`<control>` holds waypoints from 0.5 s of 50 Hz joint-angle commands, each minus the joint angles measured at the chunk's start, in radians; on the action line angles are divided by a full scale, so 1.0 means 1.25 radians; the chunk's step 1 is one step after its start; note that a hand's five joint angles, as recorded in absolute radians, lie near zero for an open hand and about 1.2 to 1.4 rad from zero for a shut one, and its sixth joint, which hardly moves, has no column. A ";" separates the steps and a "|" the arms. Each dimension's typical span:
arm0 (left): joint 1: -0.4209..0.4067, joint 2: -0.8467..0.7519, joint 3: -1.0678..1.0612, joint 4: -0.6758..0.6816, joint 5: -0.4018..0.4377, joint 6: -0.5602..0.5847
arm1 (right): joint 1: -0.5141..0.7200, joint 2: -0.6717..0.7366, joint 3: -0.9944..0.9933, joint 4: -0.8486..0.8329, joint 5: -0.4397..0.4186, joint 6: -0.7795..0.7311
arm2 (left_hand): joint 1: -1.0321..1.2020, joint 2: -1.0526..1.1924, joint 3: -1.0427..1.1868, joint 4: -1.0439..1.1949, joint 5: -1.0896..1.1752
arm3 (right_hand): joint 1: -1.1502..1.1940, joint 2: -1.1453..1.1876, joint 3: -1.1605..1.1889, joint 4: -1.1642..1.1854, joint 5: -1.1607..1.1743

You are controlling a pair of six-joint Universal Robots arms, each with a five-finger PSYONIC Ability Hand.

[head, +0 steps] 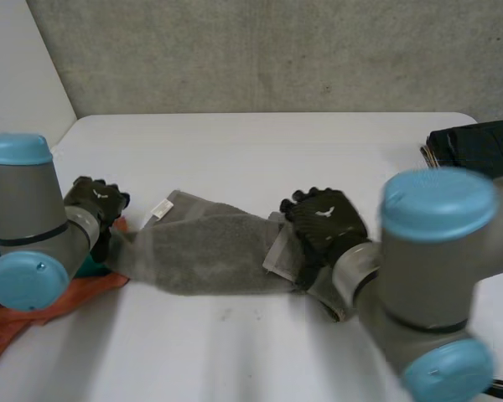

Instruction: Fold the laundry.

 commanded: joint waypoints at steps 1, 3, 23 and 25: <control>-0.014 -0.057 0.032 -0.003 0.000 -0.003 | 0.047 0.122 -0.032 -0.131 0.066 -0.156 | 0.293 0.305 0.307 0.303 0.302 | -0.031 -0.037 -0.029 -0.051 -0.050; -0.015 -0.065 0.038 -0.001 0.000 -0.002 | 0.050 0.138 -0.041 -0.157 0.087 -0.185 | 0.590 0.602 0.604 0.600 0.599 | 0.093 0.087 0.095 0.073 0.074; -0.055 0.197 -0.006 0.048 0.000 -0.050 | -0.265 -0.169 -0.022 0.141 -0.090 -0.357 | 0.831 0.844 0.845 0.842 0.841 | 0.947 0.940 0.948 0.927 0.928; -0.075 0.192 -0.010 0.049 0.011 -0.050 | -0.294 -0.169 -0.035 0.173 -0.125 -0.367 | 0.831 0.844 0.845 0.842 0.841 | 0.947 0.940 0.948 0.927 0.928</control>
